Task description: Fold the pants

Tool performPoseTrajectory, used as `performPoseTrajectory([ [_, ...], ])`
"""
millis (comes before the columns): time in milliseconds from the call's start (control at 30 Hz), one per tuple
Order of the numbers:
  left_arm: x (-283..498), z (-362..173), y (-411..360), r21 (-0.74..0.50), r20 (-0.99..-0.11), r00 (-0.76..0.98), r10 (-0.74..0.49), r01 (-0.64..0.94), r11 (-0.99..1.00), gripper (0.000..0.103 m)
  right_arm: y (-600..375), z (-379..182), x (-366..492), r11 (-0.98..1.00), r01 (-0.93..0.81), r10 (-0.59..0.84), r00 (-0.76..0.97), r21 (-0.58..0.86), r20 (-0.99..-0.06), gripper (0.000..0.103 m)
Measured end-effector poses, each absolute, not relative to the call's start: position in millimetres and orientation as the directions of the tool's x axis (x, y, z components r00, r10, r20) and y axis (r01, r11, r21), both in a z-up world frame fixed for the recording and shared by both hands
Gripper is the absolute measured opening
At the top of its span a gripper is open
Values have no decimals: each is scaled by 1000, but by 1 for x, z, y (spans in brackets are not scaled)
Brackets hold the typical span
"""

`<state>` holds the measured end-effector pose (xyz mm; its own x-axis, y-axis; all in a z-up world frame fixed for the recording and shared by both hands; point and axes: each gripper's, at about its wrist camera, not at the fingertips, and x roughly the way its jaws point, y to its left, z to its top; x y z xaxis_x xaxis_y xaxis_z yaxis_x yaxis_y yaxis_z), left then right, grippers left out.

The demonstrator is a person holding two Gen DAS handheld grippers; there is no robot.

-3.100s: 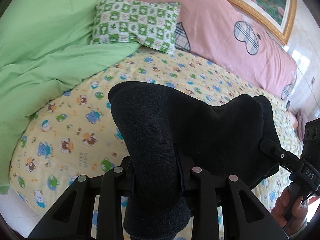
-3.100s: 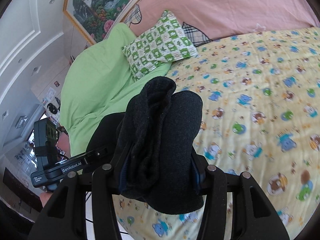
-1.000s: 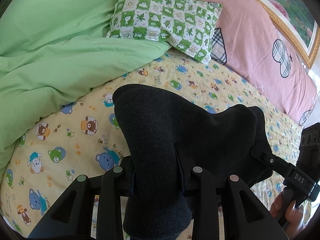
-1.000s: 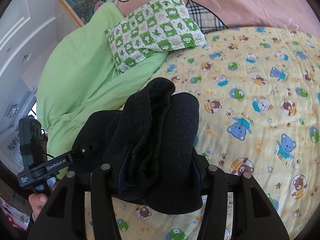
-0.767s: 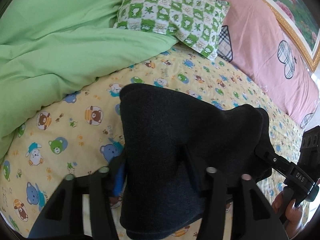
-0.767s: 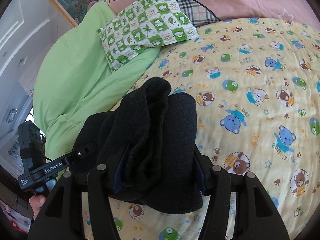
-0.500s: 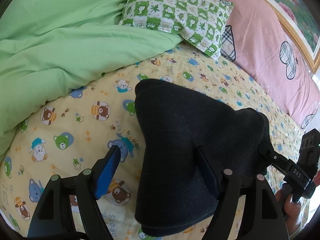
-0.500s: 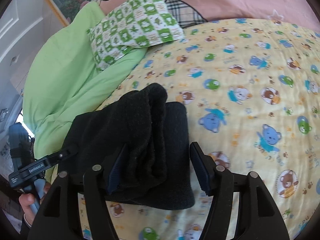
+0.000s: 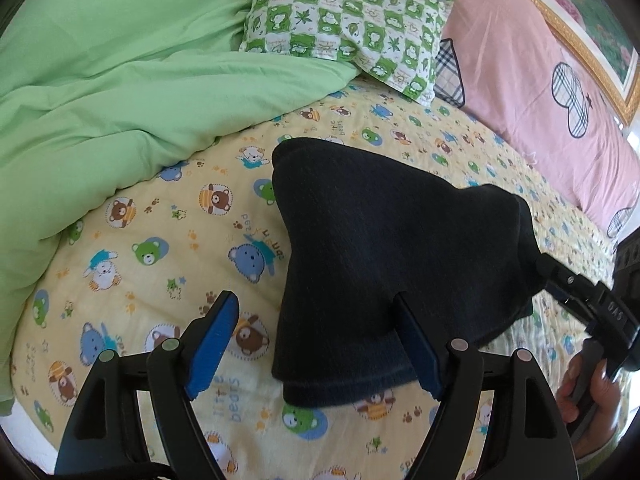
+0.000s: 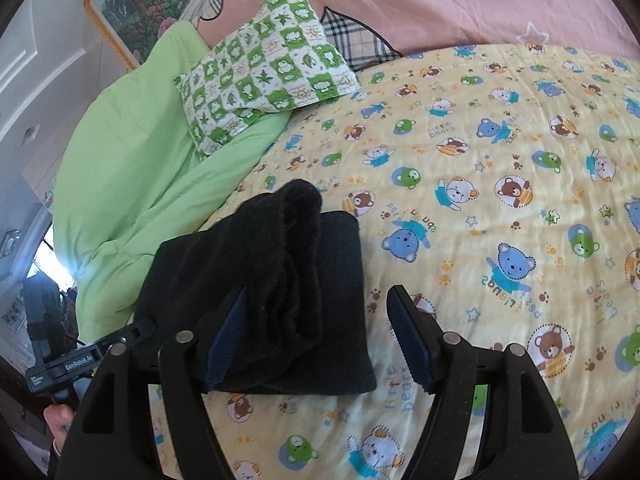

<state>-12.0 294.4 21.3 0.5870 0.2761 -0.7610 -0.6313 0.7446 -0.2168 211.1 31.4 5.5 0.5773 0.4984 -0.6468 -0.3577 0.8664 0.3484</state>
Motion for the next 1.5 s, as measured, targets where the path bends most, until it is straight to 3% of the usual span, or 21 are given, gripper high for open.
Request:
performPoseTrajectory([
  [333,-24,28,278,-185,-757,582,297,-626,757,81,49,29,184,841,-450,529,570,299,-629,87],
  [667,-35,29,262,-112,-745,573,342,-613,782,81,72,32,150,809,-556,534,556,193,-637,90],
  [1500,-46,22,244,-34,-737,554,387,-603,797,84,94,15,121,760,-640,546,531,116,-648,93],
])
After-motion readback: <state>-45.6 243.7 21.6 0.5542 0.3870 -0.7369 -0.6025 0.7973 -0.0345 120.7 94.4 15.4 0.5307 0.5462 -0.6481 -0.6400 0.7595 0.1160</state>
